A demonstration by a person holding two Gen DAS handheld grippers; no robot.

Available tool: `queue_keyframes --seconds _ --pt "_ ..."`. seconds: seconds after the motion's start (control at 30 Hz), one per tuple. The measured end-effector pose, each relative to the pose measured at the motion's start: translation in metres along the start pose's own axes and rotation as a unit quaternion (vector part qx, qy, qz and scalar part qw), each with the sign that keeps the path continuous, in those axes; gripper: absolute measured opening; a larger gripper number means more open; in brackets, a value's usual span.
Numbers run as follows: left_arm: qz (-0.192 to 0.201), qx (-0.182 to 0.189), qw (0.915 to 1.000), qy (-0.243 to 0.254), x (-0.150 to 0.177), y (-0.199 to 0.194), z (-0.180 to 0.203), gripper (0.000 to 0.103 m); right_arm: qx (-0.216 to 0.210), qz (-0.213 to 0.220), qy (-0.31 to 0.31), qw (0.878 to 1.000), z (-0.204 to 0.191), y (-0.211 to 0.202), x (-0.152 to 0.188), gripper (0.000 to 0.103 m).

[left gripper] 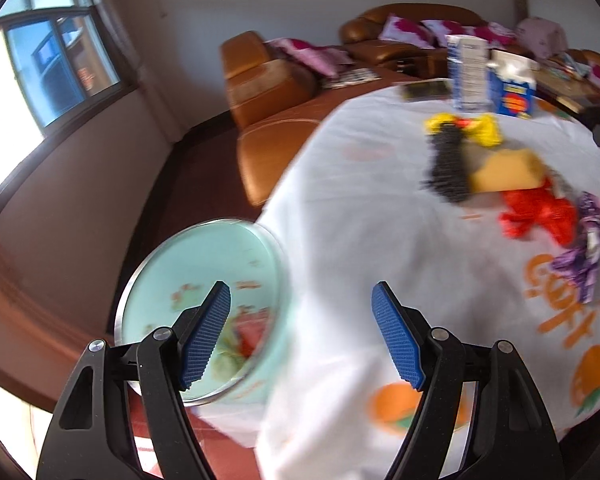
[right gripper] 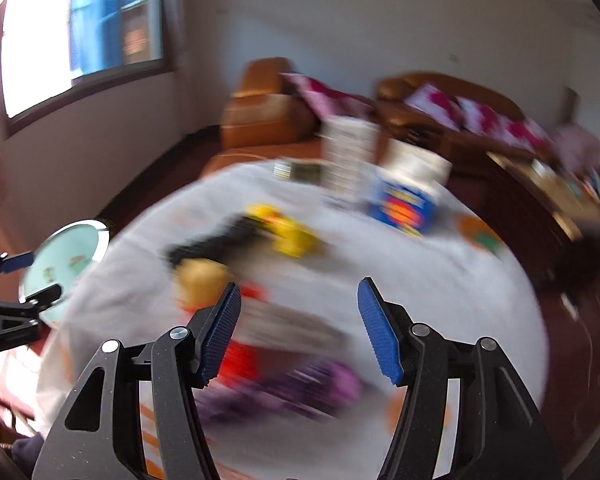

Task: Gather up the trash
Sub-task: 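Move both open grippers back toward the trash on the table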

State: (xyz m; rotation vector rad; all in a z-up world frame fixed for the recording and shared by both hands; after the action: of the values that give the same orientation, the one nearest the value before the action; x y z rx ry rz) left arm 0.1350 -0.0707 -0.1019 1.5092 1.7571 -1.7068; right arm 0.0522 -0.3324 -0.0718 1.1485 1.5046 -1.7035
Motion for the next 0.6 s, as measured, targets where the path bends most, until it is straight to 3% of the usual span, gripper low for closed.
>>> queue_keyframes --seconds 0.23,0.6 --pt "0.012 0.049 0.9987 0.014 -0.022 0.001 0.068 0.072 0.044 -0.023 0.048 0.998 0.068 -0.010 0.044 0.061" --pt "0.040 0.080 0.9954 0.034 -0.068 -0.002 0.128 0.073 0.056 -0.020 0.077 0.995 0.094 -0.013 0.061 0.061"
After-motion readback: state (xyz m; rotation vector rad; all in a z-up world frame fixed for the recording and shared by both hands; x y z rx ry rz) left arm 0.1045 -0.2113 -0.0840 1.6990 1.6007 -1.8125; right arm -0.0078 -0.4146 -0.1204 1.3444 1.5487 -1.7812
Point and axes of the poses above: each gripper's, at about its wrist camera, not at the fingertips, and y roughly the way its jaws point, z to its right, x to its underside, the point moved 4 cm from there along y, roughly the way its jaws point, and after that the axes turned 10 degrees about z, right-handed, at the moved point
